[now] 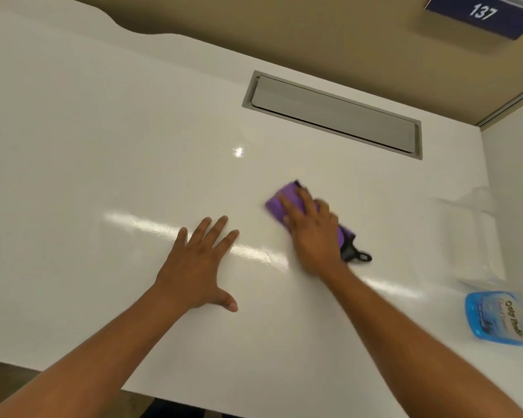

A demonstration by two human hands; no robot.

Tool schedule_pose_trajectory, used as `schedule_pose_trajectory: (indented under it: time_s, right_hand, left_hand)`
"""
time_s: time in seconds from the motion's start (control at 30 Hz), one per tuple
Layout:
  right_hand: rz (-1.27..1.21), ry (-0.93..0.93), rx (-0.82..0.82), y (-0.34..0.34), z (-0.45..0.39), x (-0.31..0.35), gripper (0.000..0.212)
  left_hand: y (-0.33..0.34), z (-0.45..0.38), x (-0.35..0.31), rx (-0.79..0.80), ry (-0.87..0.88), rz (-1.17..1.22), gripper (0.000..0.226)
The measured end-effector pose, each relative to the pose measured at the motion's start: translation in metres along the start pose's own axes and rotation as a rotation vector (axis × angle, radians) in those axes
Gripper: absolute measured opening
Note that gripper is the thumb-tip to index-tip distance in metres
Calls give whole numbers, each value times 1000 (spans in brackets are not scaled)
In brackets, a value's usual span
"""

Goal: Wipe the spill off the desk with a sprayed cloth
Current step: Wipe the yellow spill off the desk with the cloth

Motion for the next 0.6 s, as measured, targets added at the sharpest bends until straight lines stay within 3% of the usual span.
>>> schedule_pose_trajectory:
  time_s: [0.13, 0.23, 0.4, 0.6]
  right_hand:
    - [-54, 72, -41, -54, -117, -10, 46]
    - [-18, 49, -19, -61, -146, 13, 45]
    - [18, -101, 20, -15, -43, 54, 48]
    - [-99, -64, 12, 56, 125, 56, 58]
  left_hand:
    - [-2, 0, -1, -7, 0, 23, 155]
    - [-3, -1, -1, -7, -6, 25, 158]
    - [-2, 1, -3, -1, -33, 47, 172]
    - [-5, 3, -5, 16, -40, 67, 175]
Point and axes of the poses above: each hand's wrist, its own z-axis away from the middle knuckle, its own y-axis out of the palm, x = y × z, the point moved 5 cm from there along -z, towards the middle knuckle, and after that the axes turned 15 degrees about x, right-handed, at the moved point
